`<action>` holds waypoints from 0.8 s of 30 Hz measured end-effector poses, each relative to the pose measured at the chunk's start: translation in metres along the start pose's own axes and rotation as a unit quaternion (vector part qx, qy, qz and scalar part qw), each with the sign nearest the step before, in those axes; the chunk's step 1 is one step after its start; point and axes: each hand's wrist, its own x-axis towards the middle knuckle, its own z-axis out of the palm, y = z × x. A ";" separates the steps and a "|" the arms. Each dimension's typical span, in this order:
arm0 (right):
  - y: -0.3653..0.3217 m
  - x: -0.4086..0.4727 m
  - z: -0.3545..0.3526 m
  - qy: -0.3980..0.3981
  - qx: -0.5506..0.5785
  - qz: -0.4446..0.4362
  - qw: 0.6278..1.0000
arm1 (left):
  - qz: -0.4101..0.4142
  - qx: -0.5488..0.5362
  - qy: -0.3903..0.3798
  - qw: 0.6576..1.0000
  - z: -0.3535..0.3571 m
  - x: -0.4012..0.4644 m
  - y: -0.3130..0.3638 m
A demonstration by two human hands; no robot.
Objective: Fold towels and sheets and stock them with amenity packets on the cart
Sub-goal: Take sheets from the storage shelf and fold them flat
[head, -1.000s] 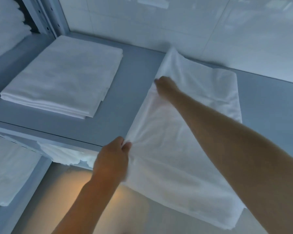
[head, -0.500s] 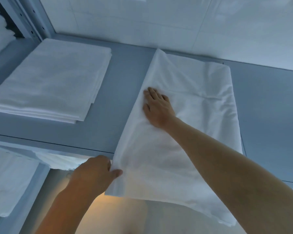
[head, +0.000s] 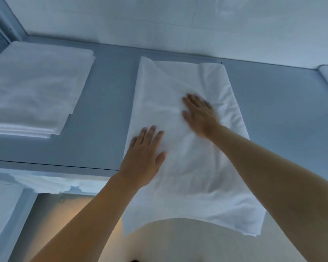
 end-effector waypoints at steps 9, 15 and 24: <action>0.103 -0.019 -0.022 0.001 0.009 0.146 0.989 | -0.063 0.043 -0.003 0.997 -0.001 -0.001 0.011; 0.090 -0.005 -0.027 -0.007 -0.014 0.001 1.000 | -0.003 0.064 0.008 0.998 -0.016 0.099 -0.005; 0.104 -0.010 -0.013 -0.017 0.007 0.018 1.000 | -0.035 0.053 0.001 0.998 0.006 0.120 -0.032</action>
